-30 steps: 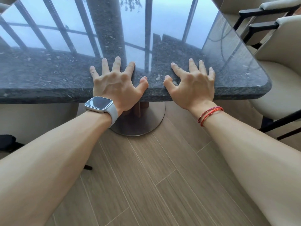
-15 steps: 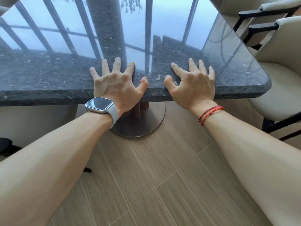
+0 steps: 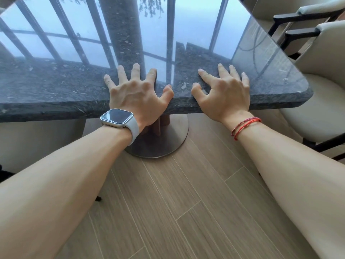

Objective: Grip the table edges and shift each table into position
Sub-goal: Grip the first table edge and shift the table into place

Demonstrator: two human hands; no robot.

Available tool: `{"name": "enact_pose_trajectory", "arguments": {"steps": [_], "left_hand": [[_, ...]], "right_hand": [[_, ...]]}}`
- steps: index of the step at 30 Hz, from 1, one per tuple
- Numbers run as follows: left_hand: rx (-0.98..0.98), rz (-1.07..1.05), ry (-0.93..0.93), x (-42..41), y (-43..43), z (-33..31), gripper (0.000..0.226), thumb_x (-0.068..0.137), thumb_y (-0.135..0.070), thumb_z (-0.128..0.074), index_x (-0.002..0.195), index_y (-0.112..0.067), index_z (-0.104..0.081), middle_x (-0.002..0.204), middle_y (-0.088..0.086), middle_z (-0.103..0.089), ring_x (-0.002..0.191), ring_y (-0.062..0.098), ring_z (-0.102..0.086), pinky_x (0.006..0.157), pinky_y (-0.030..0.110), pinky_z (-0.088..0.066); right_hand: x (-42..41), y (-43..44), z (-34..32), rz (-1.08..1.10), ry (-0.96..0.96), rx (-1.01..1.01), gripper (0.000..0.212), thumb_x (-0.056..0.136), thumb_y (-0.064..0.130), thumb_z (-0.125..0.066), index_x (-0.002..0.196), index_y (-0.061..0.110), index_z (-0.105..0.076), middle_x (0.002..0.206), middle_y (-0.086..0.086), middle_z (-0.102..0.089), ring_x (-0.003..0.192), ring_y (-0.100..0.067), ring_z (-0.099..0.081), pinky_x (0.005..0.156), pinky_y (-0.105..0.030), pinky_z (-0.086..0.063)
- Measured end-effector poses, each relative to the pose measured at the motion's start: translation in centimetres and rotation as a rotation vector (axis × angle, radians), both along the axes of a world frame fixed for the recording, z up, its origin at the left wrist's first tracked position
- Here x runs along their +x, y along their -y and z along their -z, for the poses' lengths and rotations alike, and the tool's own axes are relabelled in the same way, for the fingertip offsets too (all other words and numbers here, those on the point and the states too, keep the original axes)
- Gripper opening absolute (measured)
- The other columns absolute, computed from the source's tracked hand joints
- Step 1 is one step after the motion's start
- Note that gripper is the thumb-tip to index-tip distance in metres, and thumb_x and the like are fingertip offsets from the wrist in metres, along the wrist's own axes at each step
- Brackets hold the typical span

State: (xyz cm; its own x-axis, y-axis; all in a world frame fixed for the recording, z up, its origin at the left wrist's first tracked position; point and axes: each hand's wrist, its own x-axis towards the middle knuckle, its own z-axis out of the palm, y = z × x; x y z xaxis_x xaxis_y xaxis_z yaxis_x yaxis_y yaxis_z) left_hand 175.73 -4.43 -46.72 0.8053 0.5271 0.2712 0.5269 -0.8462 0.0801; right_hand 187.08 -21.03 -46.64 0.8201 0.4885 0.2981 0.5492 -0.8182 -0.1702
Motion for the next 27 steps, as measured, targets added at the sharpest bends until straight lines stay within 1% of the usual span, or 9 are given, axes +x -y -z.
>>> {"name": "enact_pose_trajectory", "arguments": {"steps": [11,16,19,22,27], "left_hand": [[0.013,-0.006,0.014,1.5,0.6,0.2,0.075,0.089,-0.068,-0.025,0.146,-0.027,-0.052,0.157,0.017,-0.045,0.143,0.050,-0.037,0.114,0.074,-0.022],[0.015,-0.011,-0.002,1.5,0.6,0.1,0.077,0.088,-0.069,-0.020,0.148,-0.029,-0.048,0.159,0.015,-0.042,0.145,0.048,-0.034,0.114,0.072,-0.022],[0.015,-0.012,-0.001,1.5,0.6,0.1,0.077,0.089,-0.069,-0.021,0.148,-0.029,-0.048,0.160,0.015,-0.042,0.145,0.049,-0.033,0.115,0.072,-0.021],[0.008,-0.008,-0.009,1.6,0.5,0.2,0.076,0.090,-0.069,-0.023,0.150,-0.030,-0.046,0.161,0.015,-0.040,0.148,0.050,-0.030,0.116,0.073,-0.019],[0.007,-0.008,-0.009,1.5,0.5,0.3,0.076,0.090,-0.068,-0.023,0.151,-0.030,-0.046,0.161,0.016,-0.040,0.148,0.050,-0.030,0.115,0.073,-0.019]], "right_hand": [[2.0,0.3,0.3,-0.013,0.020,0.016,0.064,0.087,0.064,-0.030,0.141,0.042,-0.056,0.154,-0.018,-0.046,0.147,-0.039,-0.034,0.121,-0.061,-0.018],[2.0,0.4,0.4,-0.015,0.022,0.025,0.063,0.087,0.064,-0.031,0.140,0.042,-0.057,0.154,-0.017,-0.046,0.147,-0.039,-0.034,0.121,-0.061,-0.018],[2.0,0.4,0.5,-0.018,0.023,0.037,0.064,0.086,0.064,-0.030,0.139,0.042,-0.058,0.154,-0.017,-0.047,0.147,-0.039,-0.035,0.121,-0.062,-0.018],[2.1,0.5,0.6,-0.013,0.028,0.049,0.064,0.086,0.064,-0.030,0.139,0.041,-0.059,0.153,-0.017,-0.048,0.146,-0.039,-0.036,0.120,-0.062,-0.019],[2.0,0.4,0.7,0.002,0.033,0.062,0.059,0.088,0.061,-0.034,0.138,0.042,-0.059,0.152,-0.015,-0.050,0.146,-0.037,-0.037,0.121,-0.060,-0.020]]}}
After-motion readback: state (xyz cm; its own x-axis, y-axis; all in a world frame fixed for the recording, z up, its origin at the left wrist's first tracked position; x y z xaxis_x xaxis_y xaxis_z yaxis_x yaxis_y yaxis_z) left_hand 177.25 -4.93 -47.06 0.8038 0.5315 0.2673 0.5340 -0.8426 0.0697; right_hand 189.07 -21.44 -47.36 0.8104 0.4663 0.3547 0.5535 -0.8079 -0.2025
